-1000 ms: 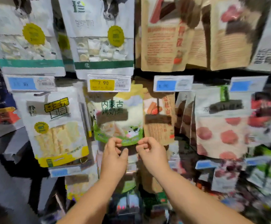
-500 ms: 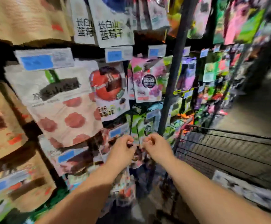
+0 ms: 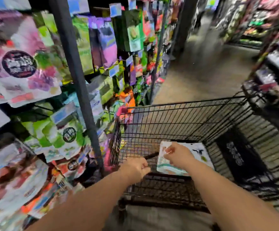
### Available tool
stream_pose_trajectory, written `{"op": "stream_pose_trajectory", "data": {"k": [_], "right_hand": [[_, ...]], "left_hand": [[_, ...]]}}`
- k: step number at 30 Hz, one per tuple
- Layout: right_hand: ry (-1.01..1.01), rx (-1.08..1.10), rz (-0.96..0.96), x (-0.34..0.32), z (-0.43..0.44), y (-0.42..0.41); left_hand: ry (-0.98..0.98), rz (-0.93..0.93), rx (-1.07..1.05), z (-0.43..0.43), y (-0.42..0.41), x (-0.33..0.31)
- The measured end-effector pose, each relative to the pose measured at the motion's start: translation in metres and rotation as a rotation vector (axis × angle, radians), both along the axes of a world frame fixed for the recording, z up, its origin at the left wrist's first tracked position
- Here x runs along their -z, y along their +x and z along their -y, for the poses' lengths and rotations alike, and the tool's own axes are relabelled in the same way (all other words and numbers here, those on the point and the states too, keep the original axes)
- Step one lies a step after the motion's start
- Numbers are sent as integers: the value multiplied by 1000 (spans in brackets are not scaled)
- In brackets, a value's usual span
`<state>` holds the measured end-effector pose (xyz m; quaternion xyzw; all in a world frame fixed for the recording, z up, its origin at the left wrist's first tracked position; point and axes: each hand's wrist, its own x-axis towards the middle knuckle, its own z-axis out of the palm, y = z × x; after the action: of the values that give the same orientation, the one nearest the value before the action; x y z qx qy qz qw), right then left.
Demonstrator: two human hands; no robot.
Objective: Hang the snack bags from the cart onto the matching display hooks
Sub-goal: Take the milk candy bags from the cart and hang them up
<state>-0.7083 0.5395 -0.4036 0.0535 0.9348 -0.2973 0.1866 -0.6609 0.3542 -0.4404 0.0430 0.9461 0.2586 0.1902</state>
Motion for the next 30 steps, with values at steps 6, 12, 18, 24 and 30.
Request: {"op": "stream_pose_trajectory", "data": {"k": [6, 12, 18, 24, 30], "right_hand": [[72, 109, 123, 36, -35, -30], [122, 155, 284, 82, -45, -52], [193, 120, 399, 114, -63, -93], [237, 27, 470, 145, -91, -150], [278, 3, 518, 184, -111, -206]], "left_hand": [[-201, 61, 56, -9, -34, 32], [-159, 87, 41, -5, -48, 46], [-117, 184, -188, 6, -93, 54], [-260, 217, -299, 10, -136, 63], [-293, 123, -406, 12, -163, 65]]}}
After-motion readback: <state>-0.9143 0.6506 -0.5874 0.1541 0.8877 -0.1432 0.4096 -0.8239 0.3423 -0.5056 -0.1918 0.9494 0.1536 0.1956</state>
